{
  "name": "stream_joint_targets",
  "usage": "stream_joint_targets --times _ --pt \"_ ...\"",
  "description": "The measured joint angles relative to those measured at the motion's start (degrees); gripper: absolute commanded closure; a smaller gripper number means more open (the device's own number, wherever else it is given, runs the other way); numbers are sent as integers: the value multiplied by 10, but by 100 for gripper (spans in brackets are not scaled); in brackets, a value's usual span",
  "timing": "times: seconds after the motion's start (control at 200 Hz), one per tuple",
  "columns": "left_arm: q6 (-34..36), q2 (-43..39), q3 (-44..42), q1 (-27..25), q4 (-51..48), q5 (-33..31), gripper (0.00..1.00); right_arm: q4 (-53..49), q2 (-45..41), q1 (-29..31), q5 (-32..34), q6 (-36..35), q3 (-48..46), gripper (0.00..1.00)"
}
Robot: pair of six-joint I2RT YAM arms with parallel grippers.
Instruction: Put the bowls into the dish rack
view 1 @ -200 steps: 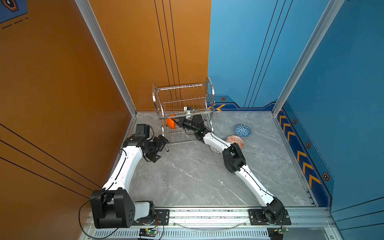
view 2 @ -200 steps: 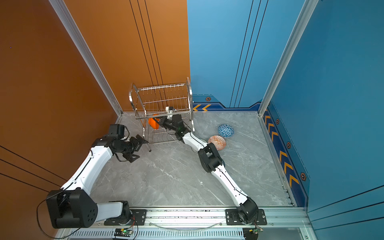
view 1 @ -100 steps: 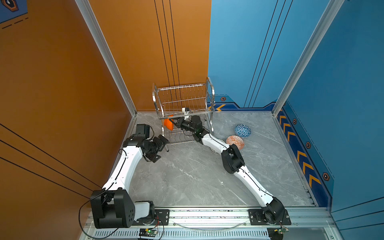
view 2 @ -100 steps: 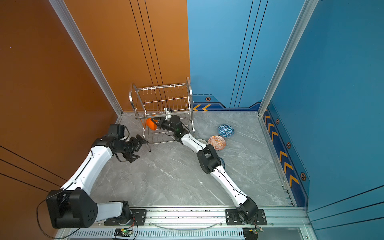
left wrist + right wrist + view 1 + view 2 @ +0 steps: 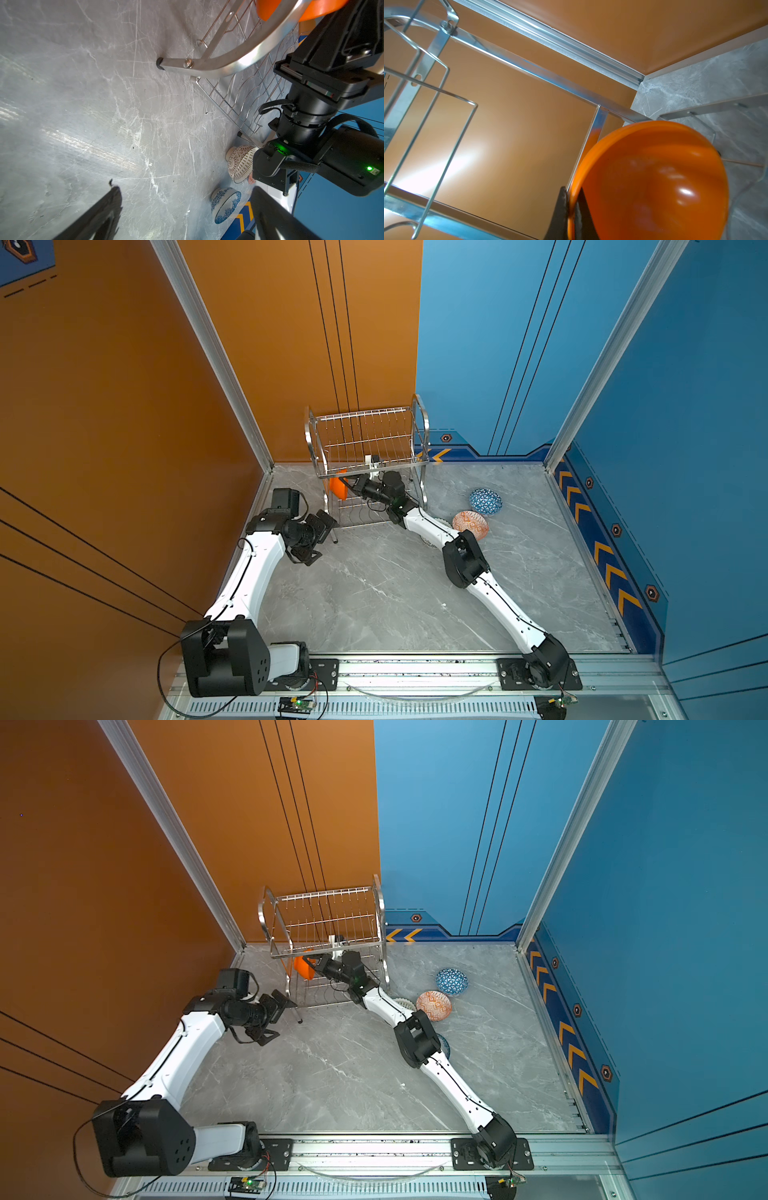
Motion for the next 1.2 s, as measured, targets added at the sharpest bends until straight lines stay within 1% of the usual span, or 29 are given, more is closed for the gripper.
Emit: stream_joint_targets --times 0.39,1.026,1.201 --pt "0 -7 -1 0 -5 0 2 -10 2 0 6 -19 5 100" --pt "0 -10 -5 0 -6 0 2 -14 9 0 14 -24 15 100" --pt "0 -14 -14 0 -8 0 2 -20 9 0 13 -35 16 85"
